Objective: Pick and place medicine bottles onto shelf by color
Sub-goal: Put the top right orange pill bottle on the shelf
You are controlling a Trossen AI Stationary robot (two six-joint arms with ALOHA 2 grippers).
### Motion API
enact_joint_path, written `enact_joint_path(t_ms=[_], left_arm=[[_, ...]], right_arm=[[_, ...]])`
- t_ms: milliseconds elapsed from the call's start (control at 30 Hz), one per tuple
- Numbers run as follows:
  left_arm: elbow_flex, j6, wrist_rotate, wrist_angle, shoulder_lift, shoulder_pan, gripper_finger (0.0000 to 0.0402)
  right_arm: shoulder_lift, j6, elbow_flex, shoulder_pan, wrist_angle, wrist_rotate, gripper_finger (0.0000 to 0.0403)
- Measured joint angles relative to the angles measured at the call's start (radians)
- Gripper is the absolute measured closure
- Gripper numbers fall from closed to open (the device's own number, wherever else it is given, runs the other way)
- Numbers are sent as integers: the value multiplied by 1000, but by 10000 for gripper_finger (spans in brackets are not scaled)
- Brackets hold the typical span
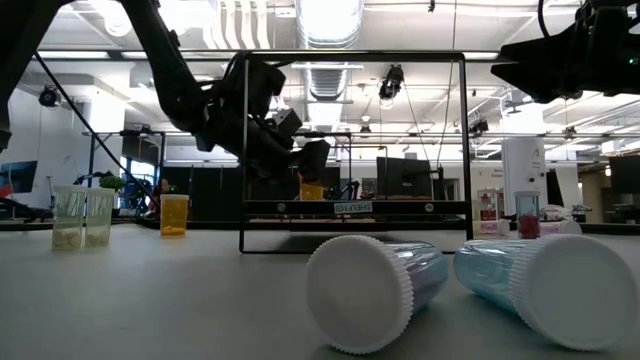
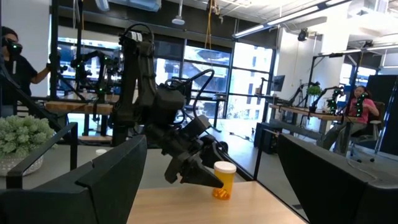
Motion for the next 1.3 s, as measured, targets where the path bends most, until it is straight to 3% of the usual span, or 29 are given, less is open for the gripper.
enact_joint_path(t_ms=[600,1067,1300], left_arm=[[43,1,29,0,0,4,205],[133,101,109,-2,42,23,216],[210,103,32,-7,122,23,216]], right_arm=[[0,0,0,0,0,0,53],[0,0,0,0,0,0,53],[0,0,0,0,1,0,53]])
